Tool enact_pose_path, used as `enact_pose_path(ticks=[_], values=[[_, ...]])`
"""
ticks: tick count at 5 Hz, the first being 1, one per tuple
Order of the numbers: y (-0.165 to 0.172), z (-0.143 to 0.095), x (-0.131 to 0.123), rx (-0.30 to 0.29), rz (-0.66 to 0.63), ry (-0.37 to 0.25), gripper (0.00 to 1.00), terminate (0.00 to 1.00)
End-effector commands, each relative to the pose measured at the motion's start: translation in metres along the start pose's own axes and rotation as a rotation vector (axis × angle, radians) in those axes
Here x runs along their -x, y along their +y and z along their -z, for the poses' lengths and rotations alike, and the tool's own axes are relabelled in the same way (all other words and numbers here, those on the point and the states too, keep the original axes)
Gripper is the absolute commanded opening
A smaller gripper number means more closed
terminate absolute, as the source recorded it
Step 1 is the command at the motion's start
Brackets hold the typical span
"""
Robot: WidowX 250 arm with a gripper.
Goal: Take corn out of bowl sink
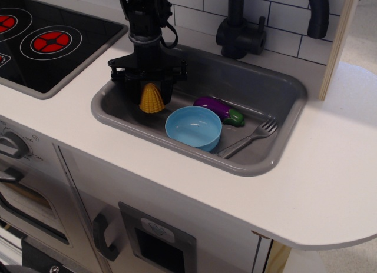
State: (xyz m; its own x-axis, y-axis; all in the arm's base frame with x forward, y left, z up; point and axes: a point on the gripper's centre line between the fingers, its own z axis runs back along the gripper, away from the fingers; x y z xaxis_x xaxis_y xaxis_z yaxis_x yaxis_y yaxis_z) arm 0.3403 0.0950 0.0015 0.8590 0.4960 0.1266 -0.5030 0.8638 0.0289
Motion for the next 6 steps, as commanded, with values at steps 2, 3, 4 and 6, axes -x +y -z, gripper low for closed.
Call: enact_pose_path(ticks=[2,3,4,6], values=[[0.0,-0.017,-0.009,-0.032,-0.047,-0.062,1.0,0.0],[-0.005,-0.042,-0.014,0.017,-0.087,-0.094,1.0,0.0],[-0.015,-0.064,-0.012,0.065,-0.059,-0.103,1.0,0.0],[-0.022,-0.082,-0.009,0.085,0.005,-0.125,1.0,0.0]])
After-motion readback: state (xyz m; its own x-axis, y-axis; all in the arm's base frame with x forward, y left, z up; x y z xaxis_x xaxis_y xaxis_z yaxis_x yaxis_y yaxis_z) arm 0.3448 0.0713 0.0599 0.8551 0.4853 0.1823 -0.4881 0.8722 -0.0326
